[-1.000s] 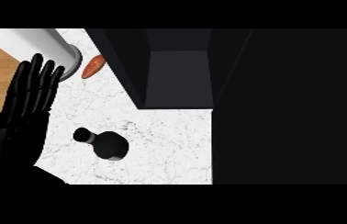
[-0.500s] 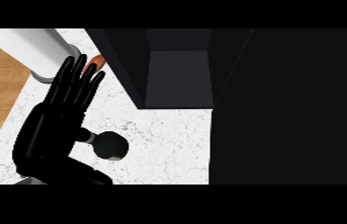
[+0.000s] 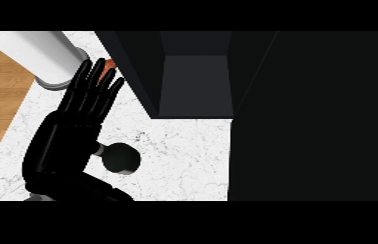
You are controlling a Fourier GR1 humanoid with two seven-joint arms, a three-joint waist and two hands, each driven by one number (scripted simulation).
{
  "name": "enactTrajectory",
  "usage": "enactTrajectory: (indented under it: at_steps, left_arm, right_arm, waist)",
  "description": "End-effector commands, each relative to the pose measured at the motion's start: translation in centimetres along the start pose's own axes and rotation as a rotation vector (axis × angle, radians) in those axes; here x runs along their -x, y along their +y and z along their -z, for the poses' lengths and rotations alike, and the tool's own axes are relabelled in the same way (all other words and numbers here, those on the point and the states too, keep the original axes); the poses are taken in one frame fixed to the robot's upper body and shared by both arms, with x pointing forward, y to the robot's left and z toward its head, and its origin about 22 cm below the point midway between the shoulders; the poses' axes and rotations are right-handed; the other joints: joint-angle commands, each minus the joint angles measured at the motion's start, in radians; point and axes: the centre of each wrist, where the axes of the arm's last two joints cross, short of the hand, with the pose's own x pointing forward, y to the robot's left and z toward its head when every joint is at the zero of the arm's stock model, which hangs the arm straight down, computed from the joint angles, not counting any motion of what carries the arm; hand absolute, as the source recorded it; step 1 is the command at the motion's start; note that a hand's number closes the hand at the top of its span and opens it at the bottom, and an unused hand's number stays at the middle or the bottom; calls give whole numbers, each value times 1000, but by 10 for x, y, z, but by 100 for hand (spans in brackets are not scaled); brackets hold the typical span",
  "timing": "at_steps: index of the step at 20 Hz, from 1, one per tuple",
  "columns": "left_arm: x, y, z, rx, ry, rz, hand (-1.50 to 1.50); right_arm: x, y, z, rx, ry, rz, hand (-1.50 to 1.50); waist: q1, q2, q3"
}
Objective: Pick up the wine, place it into the cabinet and close the cabinet
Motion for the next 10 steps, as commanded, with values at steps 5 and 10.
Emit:
enactTrajectory:
  at_steps: [5, 10]
  left_arm:
    - [-20, -1, -4, -3, 12, 6, -150]
    - [-17, -18, -26, -21, 4, 18, -150]
  right_arm:
    - [-4, 15, -1, -1, -11, 4, -150]
    - [-23, 11, -6, -9, -9, -5, -150]
  waist:
    - [1, 0, 0]
    - [3, -1, 0]
